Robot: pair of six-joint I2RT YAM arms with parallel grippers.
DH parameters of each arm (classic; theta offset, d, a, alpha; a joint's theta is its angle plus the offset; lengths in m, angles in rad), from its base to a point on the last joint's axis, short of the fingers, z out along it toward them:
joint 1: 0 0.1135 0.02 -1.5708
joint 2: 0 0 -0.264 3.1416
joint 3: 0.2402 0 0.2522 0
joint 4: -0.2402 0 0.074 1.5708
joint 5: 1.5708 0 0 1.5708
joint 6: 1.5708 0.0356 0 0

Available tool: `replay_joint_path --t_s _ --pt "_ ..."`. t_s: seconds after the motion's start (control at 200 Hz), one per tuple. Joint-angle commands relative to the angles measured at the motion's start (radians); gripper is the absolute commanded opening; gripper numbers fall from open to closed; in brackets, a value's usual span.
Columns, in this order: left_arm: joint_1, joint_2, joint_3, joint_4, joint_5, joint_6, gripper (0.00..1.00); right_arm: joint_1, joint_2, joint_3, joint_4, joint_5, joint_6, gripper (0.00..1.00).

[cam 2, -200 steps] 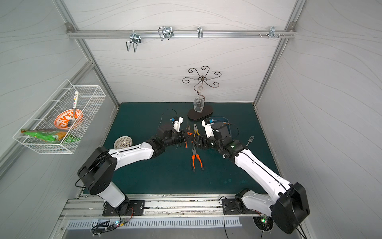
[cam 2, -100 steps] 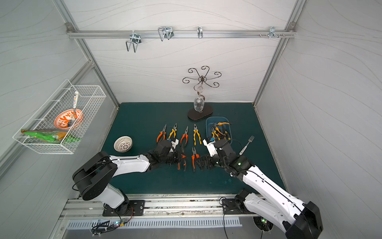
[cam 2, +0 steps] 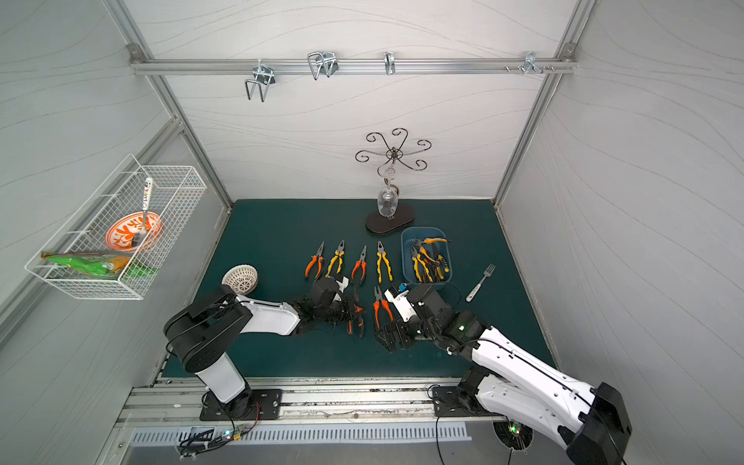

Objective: Take the pliers out of the storage box
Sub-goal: Place the pliers at the center of the board.

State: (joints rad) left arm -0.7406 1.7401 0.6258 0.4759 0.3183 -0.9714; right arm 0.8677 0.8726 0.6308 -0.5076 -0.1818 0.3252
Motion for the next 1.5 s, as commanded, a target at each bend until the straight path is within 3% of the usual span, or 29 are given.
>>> replay_joint_path --t_s 0.0,0.14,0.33,0.52,0.63,0.97,1.19,1.495 --pt "-0.001 0.029 0.064 0.062 -0.002 0.028 0.00 0.007 0.002 0.015 -0.020 0.033 0.008 0.99" --pt "-0.001 0.053 0.099 0.011 0.000 0.046 0.00 0.008 0.005 0.018 -0.029 0.059 0.008 0.99" --pt "0.000 0.066 0.118 -0.043 -0.014 0.042 0.31 0.007 0.017 0.016 -0.023 0.099 0.002 0.99" --pt "0.000 0.033 0.117 -0.122 -0.044 0.040 0.46 0.007 -0.005 0.008 0.002 0.124 0.013 0.99" --pt "-0.001 0.010 0.110 -0.137 -0.049 0.039 0.47 0.007 -0.027 -0.015 0.039 0.139 0.042 0.99" --pt "0.000 -0.107 0.077 -0.231 -0.090 0.062 0.81 -0.010 -0.066 0.013 0.049 0.273 0.060 0.99" --pt "-0.001 -0.210 0.072 -0.315 -0.140 0.131 1.00 -0.175 0.004 0.097 0.037 0.247 0.018 0.99" --pt "-0.002 -0.371 0.098 -0.349 -0.164 0.427 1.00 -0.437 0.273 0.262 -0.004 0.247 -0.049 0.99"
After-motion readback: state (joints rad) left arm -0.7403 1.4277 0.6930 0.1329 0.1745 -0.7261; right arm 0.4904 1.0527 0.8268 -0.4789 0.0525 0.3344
